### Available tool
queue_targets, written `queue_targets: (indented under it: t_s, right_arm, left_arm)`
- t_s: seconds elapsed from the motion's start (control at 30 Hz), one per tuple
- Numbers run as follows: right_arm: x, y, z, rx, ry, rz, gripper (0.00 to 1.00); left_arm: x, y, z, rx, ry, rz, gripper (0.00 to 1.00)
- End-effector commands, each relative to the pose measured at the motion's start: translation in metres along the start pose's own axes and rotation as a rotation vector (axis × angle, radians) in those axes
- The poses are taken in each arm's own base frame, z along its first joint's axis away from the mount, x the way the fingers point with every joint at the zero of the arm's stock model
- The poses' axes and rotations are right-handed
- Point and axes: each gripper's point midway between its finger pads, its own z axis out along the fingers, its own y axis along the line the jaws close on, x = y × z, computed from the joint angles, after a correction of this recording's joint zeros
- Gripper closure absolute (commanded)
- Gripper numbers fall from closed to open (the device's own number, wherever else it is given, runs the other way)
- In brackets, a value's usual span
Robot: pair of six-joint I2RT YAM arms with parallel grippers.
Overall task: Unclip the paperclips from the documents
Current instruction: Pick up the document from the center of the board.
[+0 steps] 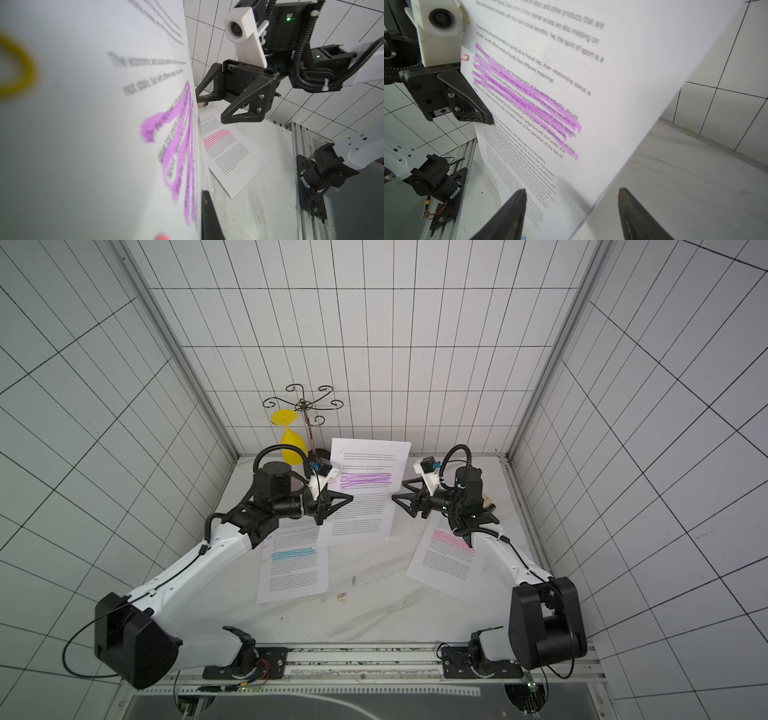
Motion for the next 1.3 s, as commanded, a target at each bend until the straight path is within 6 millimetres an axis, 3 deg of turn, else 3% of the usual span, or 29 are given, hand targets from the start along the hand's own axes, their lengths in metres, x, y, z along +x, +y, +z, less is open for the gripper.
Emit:
queue_targets:
  t_s: [0.0, 0.17, 0.37, 0.77, 0.9, 0.97, 1.07, 1.27]
  right_arm:
    - [0.006, 0.013, -0.003, -0.087, -0.029, -0.020, 0.29]
    - [-0.016, 0.044, -0.010, -0.225, -0.134, -0.009, 0.29]
    - [-0.014, 0.060, -0.007, -0.286, -0.128, 0.010, 0.35]
    - [-0.025, 0.051, -0.005, -0.238, -0.151, 0.024, 0.69]
    - [-0.034, 0.048, -0.003, -0.233, -0.157, 0.037, 0.90]
    - [-0.037, 0.047, -0.002, -0.240, -0.154, 0.042, 1.00]
    - [-0.039, 0.048, -0.002, -0.245, -0.151, 0.053, 1.00]
    - [-0.037, 0.053, -0.005, -0.257, -0.139, 0.070, 1.00]
  left_arm:
    - [-0.010, -0.015, -0.004, 0.068, -0.076, 0.057, 1.00]
    - [0.000, -0.022, -0.007, 0.089, -0.086, 0.041, 1.00]
    - [-0.002, -0.023, -0.005, 0.116, -0.123, 0.021, 1.00]
    - [0.002, -0.028, 0.000, 0.149, -0.130, 0.006, 1.00]
    - [0.013, -0.029, 0.002, 0.151, -0.113, -0.017, 1.00]
    - [0.016, -0.027, 0.002, 0.139, -0.109, -0.027, 0.85]
    - [0.015, -0.025, 0.000, 0.117, -0.120, -0.025, 0.66]
    - [-0.001, -0.018, -0.005, 0.087, -0.156, -0.006, 0.61]
